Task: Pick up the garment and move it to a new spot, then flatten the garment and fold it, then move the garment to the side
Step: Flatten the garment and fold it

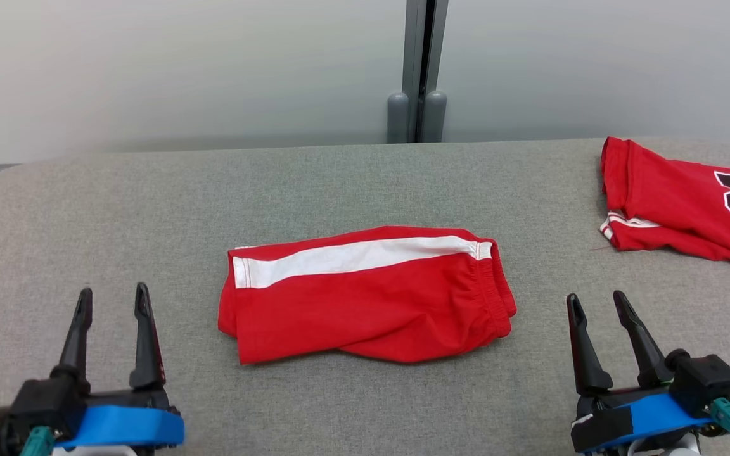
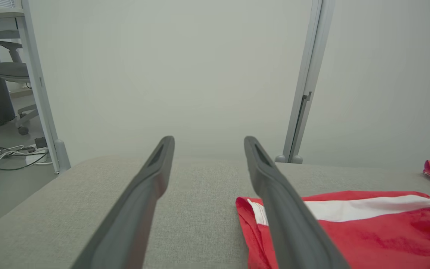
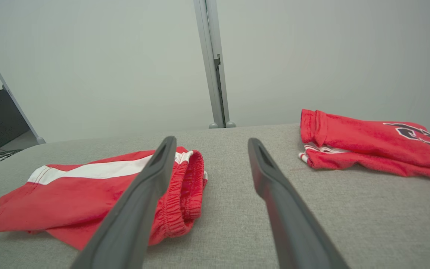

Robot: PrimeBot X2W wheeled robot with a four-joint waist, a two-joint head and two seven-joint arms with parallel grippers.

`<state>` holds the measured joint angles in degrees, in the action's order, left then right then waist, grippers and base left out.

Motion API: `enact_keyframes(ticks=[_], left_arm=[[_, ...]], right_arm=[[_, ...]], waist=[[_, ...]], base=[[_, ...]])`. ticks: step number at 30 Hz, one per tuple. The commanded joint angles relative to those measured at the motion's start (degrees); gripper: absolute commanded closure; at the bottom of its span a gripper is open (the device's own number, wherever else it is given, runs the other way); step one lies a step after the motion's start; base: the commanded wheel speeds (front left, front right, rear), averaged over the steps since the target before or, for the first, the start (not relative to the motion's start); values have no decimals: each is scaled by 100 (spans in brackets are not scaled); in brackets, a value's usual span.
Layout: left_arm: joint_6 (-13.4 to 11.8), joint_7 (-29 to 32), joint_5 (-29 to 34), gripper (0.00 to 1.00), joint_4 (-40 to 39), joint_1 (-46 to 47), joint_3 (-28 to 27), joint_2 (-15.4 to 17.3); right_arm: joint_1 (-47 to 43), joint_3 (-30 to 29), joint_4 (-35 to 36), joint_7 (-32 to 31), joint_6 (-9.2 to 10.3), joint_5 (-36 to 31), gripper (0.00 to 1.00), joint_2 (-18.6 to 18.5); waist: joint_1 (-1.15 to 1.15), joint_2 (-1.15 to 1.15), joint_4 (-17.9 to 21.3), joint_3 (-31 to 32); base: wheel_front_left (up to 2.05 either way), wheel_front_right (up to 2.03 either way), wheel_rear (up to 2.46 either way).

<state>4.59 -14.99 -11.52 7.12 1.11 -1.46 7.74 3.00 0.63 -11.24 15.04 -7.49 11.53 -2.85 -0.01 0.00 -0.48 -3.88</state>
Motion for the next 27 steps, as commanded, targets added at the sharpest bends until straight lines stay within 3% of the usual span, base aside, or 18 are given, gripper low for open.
enact_keyframes(ticks=[1,8,18,27], left_arm=[[25,-25,54,0,-36,-74,-40,-52],[185,-25,405,0,11,-558,-182,-302],[280,-26,538,0,83,-718,-289,-390],[288,-26,595,0,99,-541,-227,-424]], right_arm=[[-79,-13,17,17,-1,2,0,-9],[-302,-53,-85,17,-1,61,0,-9],[-395,-20,-197,16,-1,42,0,-9],[281,122,-523,16,-1,-92,0,-10]], waist=[[1,0,12,25],[1,0,27,177],[1,0,41,245],[1,0,-65,176]], base=[[0,0,0],[0,0,0],[0,0,0],[0,0,0]])
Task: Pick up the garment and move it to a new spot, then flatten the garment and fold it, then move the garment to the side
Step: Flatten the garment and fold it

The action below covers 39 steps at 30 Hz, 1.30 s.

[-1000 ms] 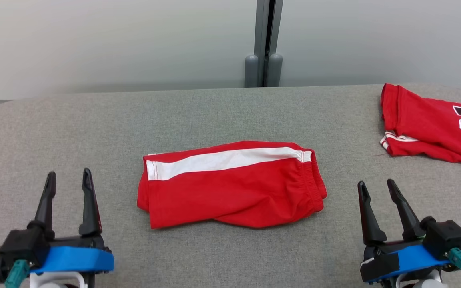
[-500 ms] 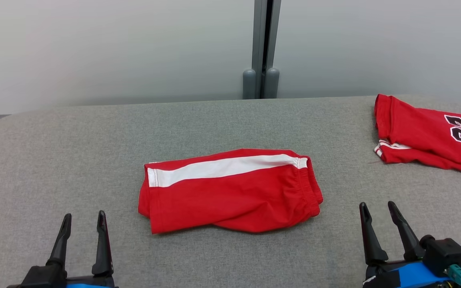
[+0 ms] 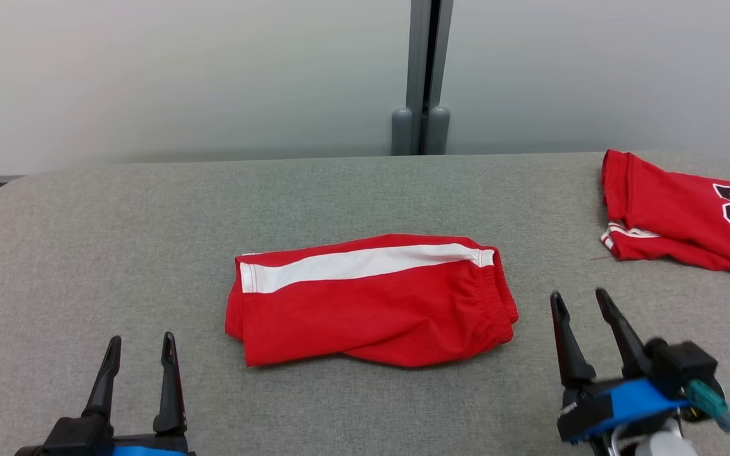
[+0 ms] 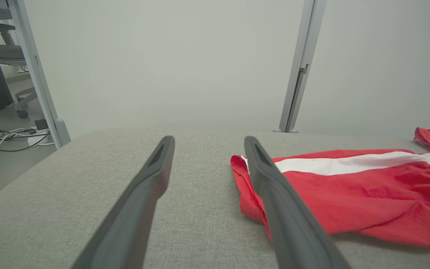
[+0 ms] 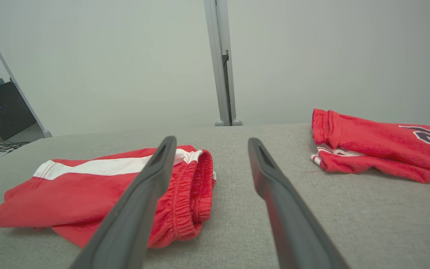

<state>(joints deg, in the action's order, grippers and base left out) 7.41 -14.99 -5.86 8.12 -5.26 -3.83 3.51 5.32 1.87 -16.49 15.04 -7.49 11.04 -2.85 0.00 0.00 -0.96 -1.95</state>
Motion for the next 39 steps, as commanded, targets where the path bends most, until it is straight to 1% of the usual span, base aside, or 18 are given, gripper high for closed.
enact_keyframes(ticks=[1,7,11,17,22,27,29,33,36,39], left_arm=[[6,-26,31,0,-9,115,20,-4],[9,-26,-57,0,-98,289,188,-14],[10,-26,-94,0,-154,382,256,-15],[11,-26,-140,0,-180,540,375,-18],[11,-26,-220,0,-199,661,437,-11],[11,-26,-280,0,-155,790,485,52],[11,-26,-299,0,-155,827,488,74],[11,-26,-311,0,-147,882,518,83],[11,-26,-317,0,-126,921,553,80],[11,-26,-311,0,-101,935,583,72]], right_arm=[[174,37,-62,17,-1,-72,0,-9],[1097,249,-478,16,-1,-279,0,-9],[1680,272,-989,17,-1,-419,0,-10],[2223,103,-2105,16,-1,-691,0,-13],[2408,-71,-2923,17,-1,-847,0,-20],[2520,-291,-3489,16,-1,-697,0,-16],[2519,-270,-3668,17,-1,-670,0,-14],[2562,-217,-3938,16,-1,-414,0,-13],[2624,-12,-4099,4,-2,-96,0,-8],[2654,454,-4101,3,-2,470,0,1]], waist=[[0,0,-38,-36],[0,0,-219,-264],[0,0,-334,-417],[0,0,-530,-643],[0,0,-646,-844],[0,0,-723,-983],[0,0,-731,-1017],[0,0,-735,-1058],[0,0,-743,-1080],[0,0,-758,-1084]], base=[[0,0,0],[0,0,0],[0,0,0],[0,0,0],[0,0,0],[0,0,0],[0,0,0],[0,0,0],[0,0,0],[0,0,0]])
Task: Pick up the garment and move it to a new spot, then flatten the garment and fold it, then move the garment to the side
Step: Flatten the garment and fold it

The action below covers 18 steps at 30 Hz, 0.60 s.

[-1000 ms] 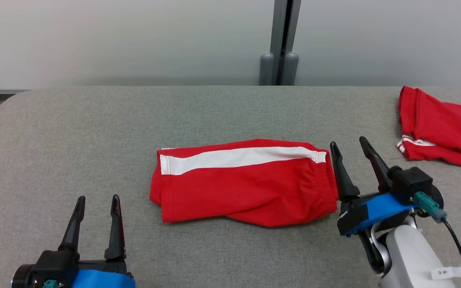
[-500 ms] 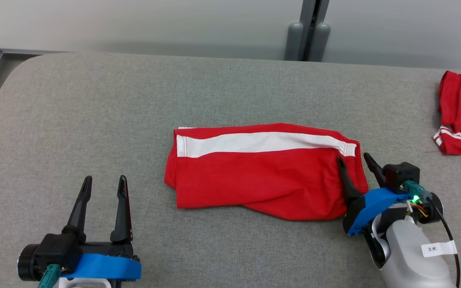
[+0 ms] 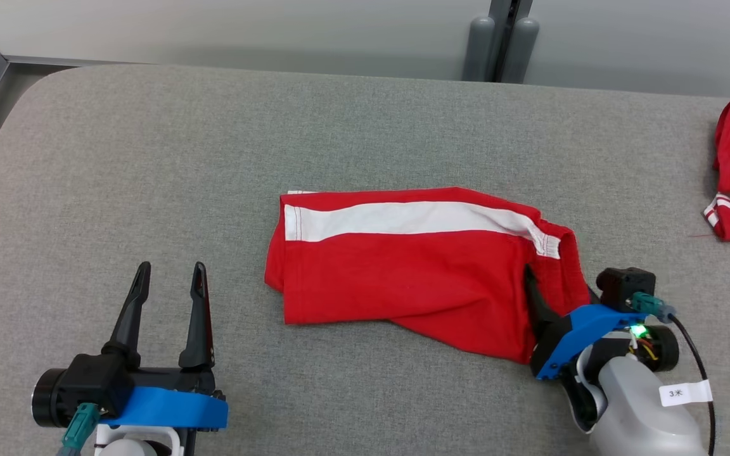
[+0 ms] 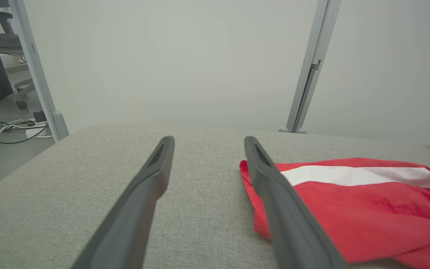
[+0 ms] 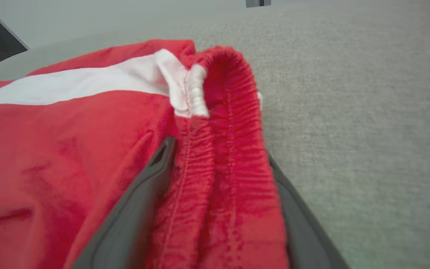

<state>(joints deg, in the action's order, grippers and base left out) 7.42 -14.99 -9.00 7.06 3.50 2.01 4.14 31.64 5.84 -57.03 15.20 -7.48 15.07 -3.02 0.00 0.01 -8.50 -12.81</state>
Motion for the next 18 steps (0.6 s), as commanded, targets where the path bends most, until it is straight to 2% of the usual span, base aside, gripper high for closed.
enact_keyframes(ticks=[1,2,3,12,15,18], left_arm=[[10,-26,-2,0,18,61,6,8],[10,-26,-7,0,28,64,13,4],[9,-26,-10,0,36,67,21,1],[10,-26,-40,0,85,-57,-14,-27],[10,-26,-48,0,83,-94,-4,-34],[11,-26,-42,0,76,-136,38,-41]], right_arm=[[34,167,-38,-13,-3,188,17,15],[47,244,-47,-13,-3,289,77,14],[65,281,-66,-12,-3,346,100,14],[84,100,34,-7,-2,368,100,-106],[9,308,33,-6,-2,494,100,-220],[9,612,-15,-7,-2,726,100,-548]], waist=[[0,-1,-8,10],[0,-1,-11,19],[0,-1,-15,29],[0,-1,74,163],[0,-1,183,228],[0,-1,279,259]], base=[[0,0,0],[0,0,0],[0,0,0],[0,0,0],[0,0,0],[0,0,0]])
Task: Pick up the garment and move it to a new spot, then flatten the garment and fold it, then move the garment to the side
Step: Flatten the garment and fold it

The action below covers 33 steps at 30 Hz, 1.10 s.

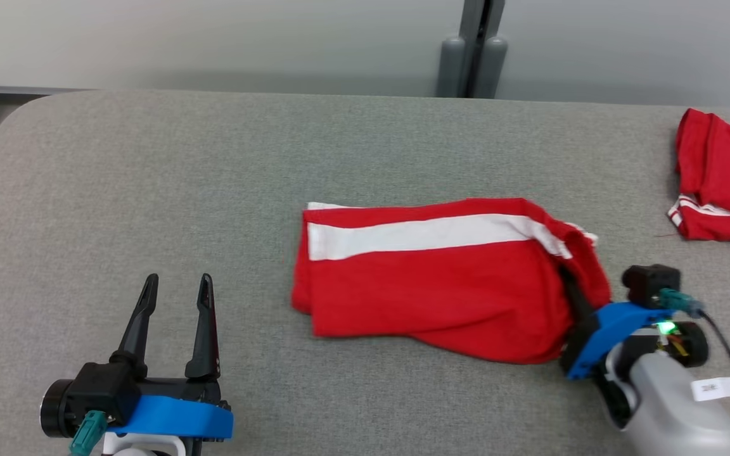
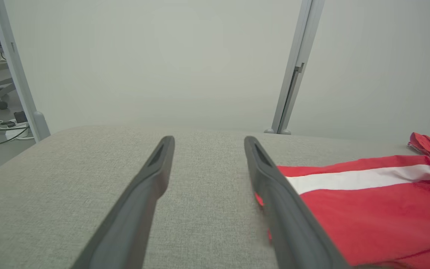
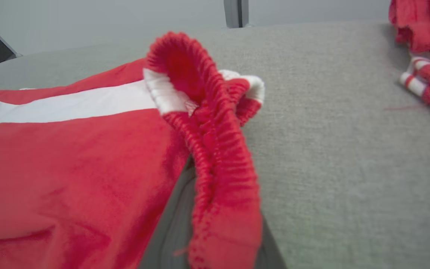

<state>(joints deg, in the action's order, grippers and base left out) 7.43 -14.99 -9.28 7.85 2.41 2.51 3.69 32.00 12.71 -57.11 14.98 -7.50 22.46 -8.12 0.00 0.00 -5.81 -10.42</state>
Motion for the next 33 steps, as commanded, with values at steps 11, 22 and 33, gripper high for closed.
enact_keyframes(ticks=[11,22,33], left_arm=[[9,-26,-5,0,-76,-63,-33,4],[9,-26,-17,0,-35,-73,3,-14],[9,-26,-31,0,-17,-98,26,-44]], right_arm=[[-83,677,438,-659,0,1100,100,-1363],[89,1266,1358,-1191,0,2144,100,-1421],[420,1748,2162,-1598,0,2622,100,-954]], waist=[[0,0,281,3],[0,0,389,86],[0,0,464,108]], base=[[0,0,0],[0,0,0],[0,0,0]])
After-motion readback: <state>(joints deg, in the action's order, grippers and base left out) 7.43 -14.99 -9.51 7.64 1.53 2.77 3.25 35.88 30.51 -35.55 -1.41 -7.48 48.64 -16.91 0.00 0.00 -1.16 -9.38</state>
